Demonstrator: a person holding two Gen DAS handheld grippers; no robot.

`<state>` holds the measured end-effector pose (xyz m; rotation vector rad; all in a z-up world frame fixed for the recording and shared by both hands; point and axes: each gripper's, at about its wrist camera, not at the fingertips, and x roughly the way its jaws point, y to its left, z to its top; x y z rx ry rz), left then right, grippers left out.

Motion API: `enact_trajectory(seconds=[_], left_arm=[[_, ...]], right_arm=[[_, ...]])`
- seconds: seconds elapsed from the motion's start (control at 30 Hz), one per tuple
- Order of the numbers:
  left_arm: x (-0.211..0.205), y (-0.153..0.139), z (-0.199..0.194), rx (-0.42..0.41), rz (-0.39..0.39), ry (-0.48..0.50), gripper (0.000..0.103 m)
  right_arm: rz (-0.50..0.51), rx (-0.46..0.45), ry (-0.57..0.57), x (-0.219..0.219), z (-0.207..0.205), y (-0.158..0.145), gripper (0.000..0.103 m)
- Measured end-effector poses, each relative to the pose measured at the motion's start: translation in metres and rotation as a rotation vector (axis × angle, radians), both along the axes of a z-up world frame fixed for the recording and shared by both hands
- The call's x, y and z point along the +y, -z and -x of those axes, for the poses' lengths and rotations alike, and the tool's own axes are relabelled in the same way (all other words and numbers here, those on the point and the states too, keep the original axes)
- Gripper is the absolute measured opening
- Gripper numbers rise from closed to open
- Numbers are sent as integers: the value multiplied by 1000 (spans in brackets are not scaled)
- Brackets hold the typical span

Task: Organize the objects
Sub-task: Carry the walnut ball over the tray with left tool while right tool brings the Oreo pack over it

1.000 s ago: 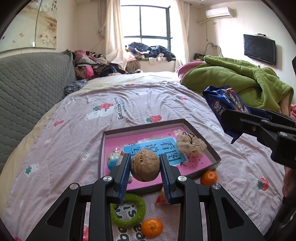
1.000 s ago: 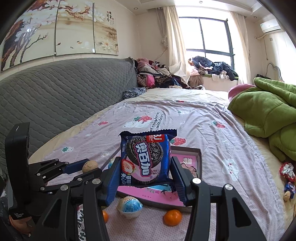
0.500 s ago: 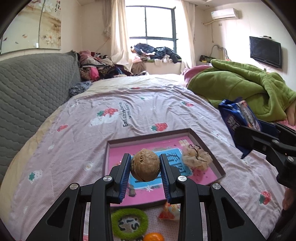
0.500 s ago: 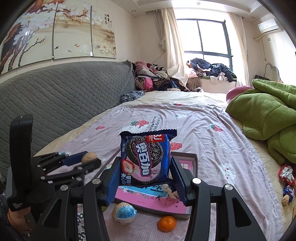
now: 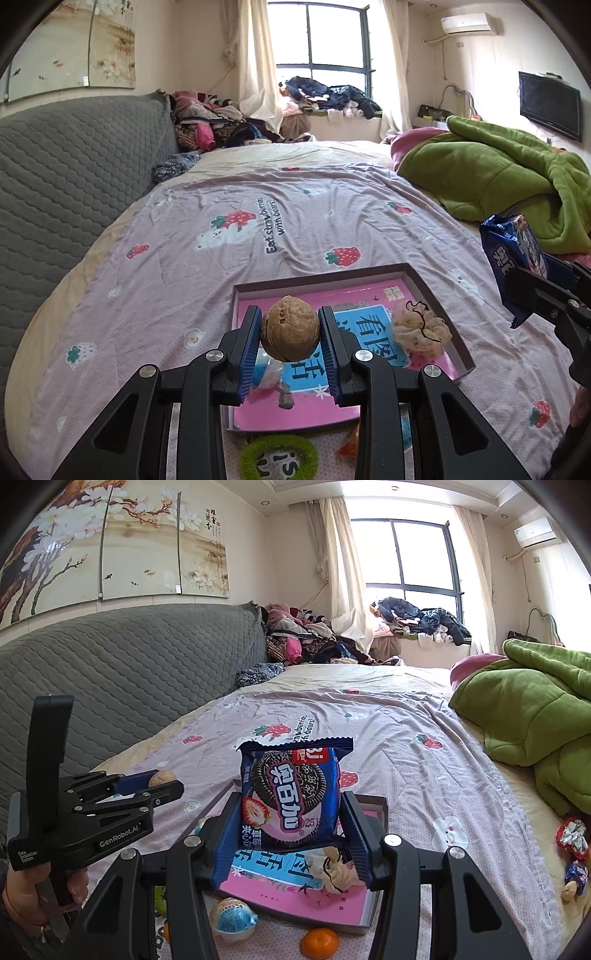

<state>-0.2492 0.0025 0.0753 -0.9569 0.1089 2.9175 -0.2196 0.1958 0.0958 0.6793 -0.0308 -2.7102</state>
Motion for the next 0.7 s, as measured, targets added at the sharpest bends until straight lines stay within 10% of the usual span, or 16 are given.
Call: enact_trajectory(seconds=[0.7], left_arm=[[34,73,51,-171,60,74,32]], right_arm=[[-96,-135,11,-5,35,53,52]])
